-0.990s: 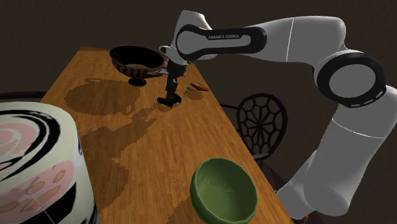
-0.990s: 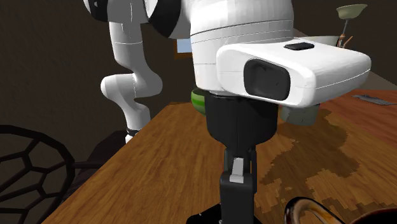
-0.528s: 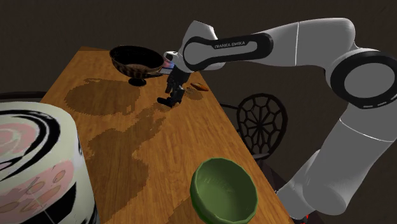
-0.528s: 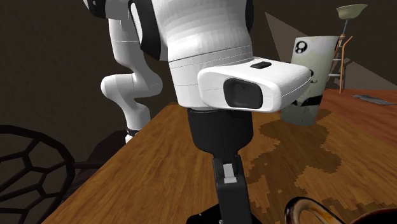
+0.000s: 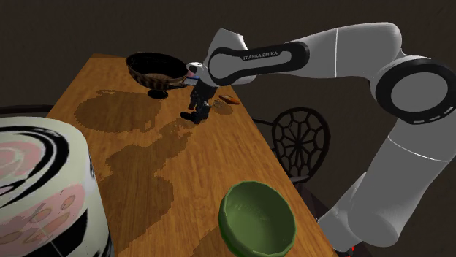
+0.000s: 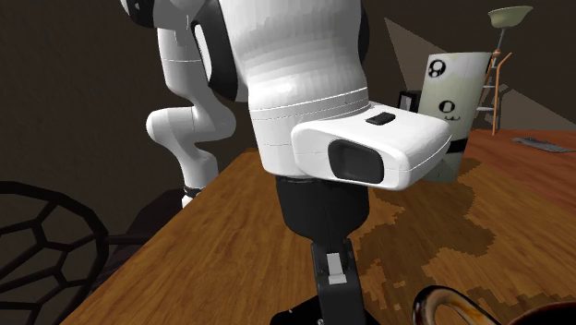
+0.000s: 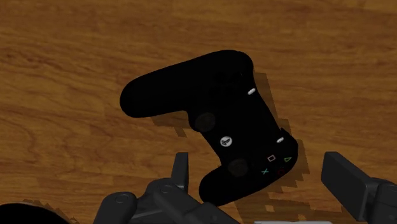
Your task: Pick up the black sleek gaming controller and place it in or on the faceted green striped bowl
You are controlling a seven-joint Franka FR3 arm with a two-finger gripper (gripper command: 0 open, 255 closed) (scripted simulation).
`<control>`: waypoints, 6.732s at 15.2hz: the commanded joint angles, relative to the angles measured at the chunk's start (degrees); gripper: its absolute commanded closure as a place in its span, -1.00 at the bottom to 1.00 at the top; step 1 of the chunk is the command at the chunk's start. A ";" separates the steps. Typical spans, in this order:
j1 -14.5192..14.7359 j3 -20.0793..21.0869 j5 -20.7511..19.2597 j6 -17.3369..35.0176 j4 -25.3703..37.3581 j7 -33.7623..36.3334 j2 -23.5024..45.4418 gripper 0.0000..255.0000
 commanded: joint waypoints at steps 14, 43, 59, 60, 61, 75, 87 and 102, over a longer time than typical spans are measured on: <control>-0.05 -0.01 -0.04 -2.08 1.27 0.24 -0.83 1.00; -0.23 -0.10 -0.84 -23.52 20.23 2.92 -3.47 1.00; 4.77 4.78 4.43 -20.09 -10.38 10.96 -32.39 1.00; 5.23 5.21 4.87 -20.24 -11.79 11.65 -34.11 1.00; 5.69 5.67 5.33 -20.43 -13.13 12.37 -35.81 1.00; 13.87 13.68 12.90 -26.37 -24.90 25.20 -56.40 1.00; 18.18 19.26 17.90 -24.76 -31.73 30.87 -63.20 1.00; 19.22 21.65 20.30 -18.54 -38.49 30.10 -63.73 1.00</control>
